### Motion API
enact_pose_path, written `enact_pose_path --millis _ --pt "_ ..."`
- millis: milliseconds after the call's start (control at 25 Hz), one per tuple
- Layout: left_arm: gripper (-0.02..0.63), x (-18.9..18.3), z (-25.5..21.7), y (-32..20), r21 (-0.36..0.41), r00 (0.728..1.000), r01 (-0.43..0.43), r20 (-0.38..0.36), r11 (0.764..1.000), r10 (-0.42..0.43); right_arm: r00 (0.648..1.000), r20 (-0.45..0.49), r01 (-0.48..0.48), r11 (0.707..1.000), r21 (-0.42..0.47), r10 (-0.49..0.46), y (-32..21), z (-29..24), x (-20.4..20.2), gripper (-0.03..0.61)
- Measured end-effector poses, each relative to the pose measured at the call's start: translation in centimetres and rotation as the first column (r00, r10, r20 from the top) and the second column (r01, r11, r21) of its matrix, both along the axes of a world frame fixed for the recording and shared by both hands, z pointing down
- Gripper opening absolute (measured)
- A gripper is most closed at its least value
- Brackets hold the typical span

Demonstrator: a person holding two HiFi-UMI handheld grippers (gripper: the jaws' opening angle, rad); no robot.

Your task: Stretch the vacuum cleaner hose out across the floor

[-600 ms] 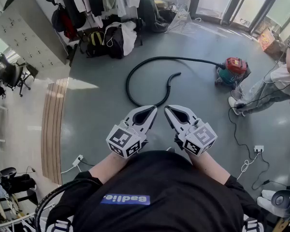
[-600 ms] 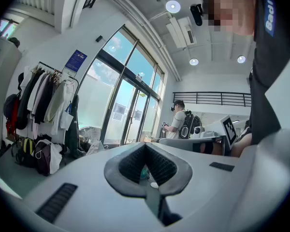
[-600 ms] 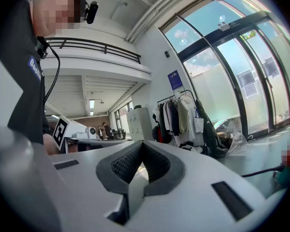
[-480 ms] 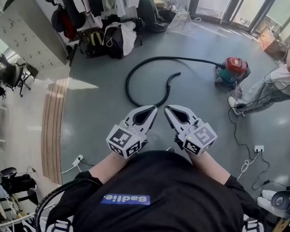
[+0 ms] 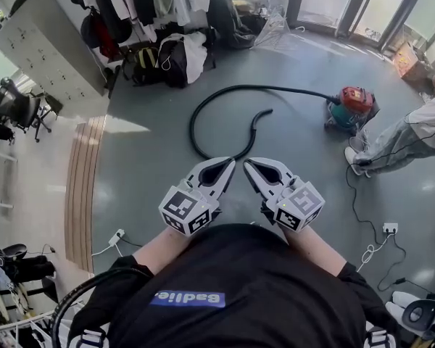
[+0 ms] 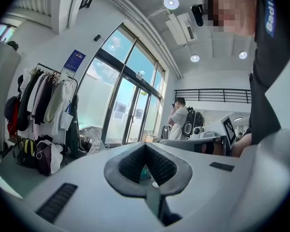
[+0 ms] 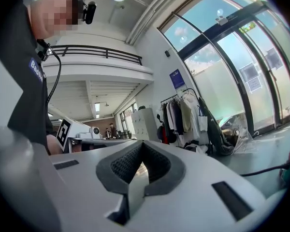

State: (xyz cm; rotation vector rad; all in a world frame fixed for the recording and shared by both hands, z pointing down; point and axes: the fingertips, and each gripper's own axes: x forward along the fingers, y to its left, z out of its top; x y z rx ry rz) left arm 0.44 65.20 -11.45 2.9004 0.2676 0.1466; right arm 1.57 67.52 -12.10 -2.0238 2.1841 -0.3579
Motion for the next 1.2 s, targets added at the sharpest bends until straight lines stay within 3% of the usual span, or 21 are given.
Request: enact_pose_path --millis 360,520,760,880,1200 --pt "-0.003 2.2 0.9 3.3 0.019 0.999 0.031 0.025 0.999 -0.031 0.999 0.027 0.036 0.999 0.001 -0.036 3.2 1.0 2.8 -0.006" --pt "-0.003 2.9 1.1 2.5 0.021 0.999 0.035 0.027 0.999 -0.036 0.999 0.032 0.04 0.999 -0.01 -0.04 2.8 1.6 3.7 -0.006" --pt "-0.003 5.3 1.6 -2.4 -0.014 1.0 0.023 0.02 1.0 -0.022 0.999 -0.009 0.032 0.999 -0.041 -0.032 -1.1 1.5 5.5 -0.006" --pt "-0.003 7.4 1.9 -5.2 0.008 1.0 -0.018 0.016 1.0 0.018 1.0 -0.006 -0.011 0.999 -0.045 0.011 -3.5 1.5 7.8 -0.006" --pt "-0.003 10.8 2.4 -17.0 0.054 0.997 -0.079 0.006 0.995 0.079 0.999 -0.002 -0.049 0.996 -0.079 0.049 -15.3 2.5 11.1 -0.006"
